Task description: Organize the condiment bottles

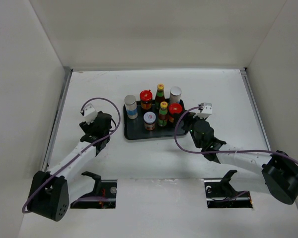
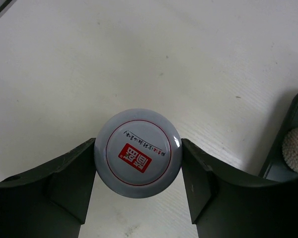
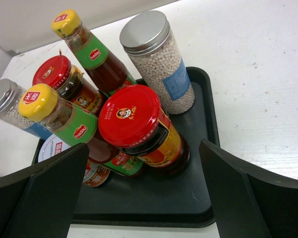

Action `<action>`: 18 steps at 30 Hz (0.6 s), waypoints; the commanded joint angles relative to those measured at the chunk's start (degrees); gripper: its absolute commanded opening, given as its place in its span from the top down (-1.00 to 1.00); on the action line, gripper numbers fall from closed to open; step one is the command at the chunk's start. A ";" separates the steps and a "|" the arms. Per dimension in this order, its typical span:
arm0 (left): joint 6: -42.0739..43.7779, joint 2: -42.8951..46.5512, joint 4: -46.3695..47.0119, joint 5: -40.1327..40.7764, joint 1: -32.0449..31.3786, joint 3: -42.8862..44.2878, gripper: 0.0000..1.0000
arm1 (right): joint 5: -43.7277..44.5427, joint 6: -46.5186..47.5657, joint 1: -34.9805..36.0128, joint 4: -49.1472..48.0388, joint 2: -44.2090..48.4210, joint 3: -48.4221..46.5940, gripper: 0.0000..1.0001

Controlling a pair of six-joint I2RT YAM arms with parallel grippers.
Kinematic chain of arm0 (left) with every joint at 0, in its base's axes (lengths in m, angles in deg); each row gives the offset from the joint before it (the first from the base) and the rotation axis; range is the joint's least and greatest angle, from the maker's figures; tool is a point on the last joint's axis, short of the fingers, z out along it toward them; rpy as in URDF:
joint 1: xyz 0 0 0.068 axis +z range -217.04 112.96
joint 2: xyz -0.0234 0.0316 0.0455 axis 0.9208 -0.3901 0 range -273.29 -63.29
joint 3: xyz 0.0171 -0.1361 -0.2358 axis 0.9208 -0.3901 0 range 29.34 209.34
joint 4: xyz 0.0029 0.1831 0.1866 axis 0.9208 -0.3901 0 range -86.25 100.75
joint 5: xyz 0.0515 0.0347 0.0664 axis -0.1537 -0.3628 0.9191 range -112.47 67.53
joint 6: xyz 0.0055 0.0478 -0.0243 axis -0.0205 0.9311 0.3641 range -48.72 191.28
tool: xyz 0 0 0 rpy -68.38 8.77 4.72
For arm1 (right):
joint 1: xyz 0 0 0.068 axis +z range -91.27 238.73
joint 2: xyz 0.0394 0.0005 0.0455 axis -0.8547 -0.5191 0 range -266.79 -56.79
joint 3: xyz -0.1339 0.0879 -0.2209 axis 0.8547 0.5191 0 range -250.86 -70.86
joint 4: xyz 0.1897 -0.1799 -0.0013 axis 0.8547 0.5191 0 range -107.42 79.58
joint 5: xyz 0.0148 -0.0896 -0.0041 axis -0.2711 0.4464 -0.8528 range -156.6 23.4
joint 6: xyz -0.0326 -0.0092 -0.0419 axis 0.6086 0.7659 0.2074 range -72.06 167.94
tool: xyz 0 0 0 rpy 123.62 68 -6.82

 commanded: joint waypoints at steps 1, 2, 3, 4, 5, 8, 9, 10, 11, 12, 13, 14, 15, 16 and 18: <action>2.49 6.64 1.61 1.02 -2.49 2.41 0.18 | -0.65 -0.74 -0.31 -2.74 0.60 -1.75 -1.00; 2.84 8.31 0.46 1.55 -3.54 3.64 0.18 | -0.74 -0.83 -0.31 -2.74 0.34 -1.84 -1.00; 3.02 10.06 -0.16 2.08 -4.86 4.44 0.19 | -0.74 -0.92 -0.14 -2.74 0.16 -2.01 -1.00; 3.02 11.56 -0.25 2.43 -6.27 5.14 0.19 | -0.74 -0.66 -0.14 -2.56 0.07 -2.19 -1.00; 3.02 12.36 0.01 2.35 -7.76 5.85 0.20 | -0.57 -0.57 -0.14 -2.47 0.07 -2.19 -1.00; 2.50 10.36 0.36 1.56 -12.50 9.44 0.20 | -0.30 -0.74 -0.31 -2.56 0.77 -1.75 -1.00; 2.50 9.04 0.71 1.21 -14.35 10.85 0.20 | -0.21 -0.83 -0.31 -2.74 0.86 -1.58 -1.00; 2.41 7.72 1.41 1.03 -16.19 12.00 0.20 | -0.21 -0.83 -0.31 -2.74 0.95 -1.58 -1.00; 2.58 6.40 2.46 0.94 -18.13 12.88 0.20 | -0.21 -0.57 -0.14 -2.74 0.95 -1.75 -1.00; 2.85 5.00 3.95 0.94 -19.97 13.67 0.20 | -0.13 -0.22 -0.14 -2.65 0.86 -1.84 -1.00; 3.11 3.50 5.27 0.94 -21.30 14.29 0.20 | -0.13 -0.13 -0.14 -2.65 0.77 -1.93 -1.00; 3.29 2.18 6.16 0.94 -22.01 14.64 0.20 | -0.13 -0.13 -0.22 -2.48 0.95 -1.84 -1.00; 3.46 0.34 7.21 0.68 -22.53 15.17 0.20 | -0.04 -0.30 -0.31 -2.47 1.21 -1.58 -1.00; 3.55 -1.33 8.18 -0.02 -22.80 15.69 0.20 | 0.14 -0.48 -0.31 -2.73 1.47 -1.31 -1.00; 3.29 -4.23 10.29 -2.04 -22.89 15.87 0.20 | 0.23 -0.39 -0.31 -2.82 1.83 -1.31 -1.00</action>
